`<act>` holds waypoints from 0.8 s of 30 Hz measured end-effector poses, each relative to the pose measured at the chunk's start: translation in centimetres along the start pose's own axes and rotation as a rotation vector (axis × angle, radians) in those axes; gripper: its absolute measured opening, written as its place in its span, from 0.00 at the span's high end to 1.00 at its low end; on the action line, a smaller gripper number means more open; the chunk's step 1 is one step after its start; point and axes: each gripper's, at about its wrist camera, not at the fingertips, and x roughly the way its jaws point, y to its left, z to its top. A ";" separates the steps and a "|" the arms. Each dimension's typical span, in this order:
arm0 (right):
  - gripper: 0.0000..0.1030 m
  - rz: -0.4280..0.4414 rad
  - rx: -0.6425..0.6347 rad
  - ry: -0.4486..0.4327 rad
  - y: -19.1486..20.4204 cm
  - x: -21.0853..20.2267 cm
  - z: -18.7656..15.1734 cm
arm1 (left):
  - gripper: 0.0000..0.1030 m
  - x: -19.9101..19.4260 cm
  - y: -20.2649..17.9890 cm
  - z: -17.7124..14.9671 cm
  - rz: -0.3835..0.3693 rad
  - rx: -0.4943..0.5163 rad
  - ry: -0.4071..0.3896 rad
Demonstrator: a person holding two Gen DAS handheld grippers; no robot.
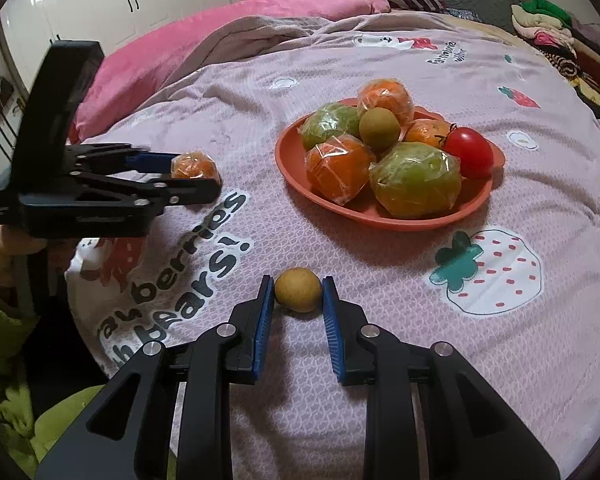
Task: Organize fruits
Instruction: 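Grasp the wrapped orange with the left gripper while the right grasps the brown fruit, then carry the orange and brown fruit over the plate and lower them with both grippers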
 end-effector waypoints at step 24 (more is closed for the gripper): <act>0.77 -0.041 0.031 -0.114 -3.2 -4.7 1.7 | 0.69 -1.0 -4.1 4.9 -0.106 0.040 -0.053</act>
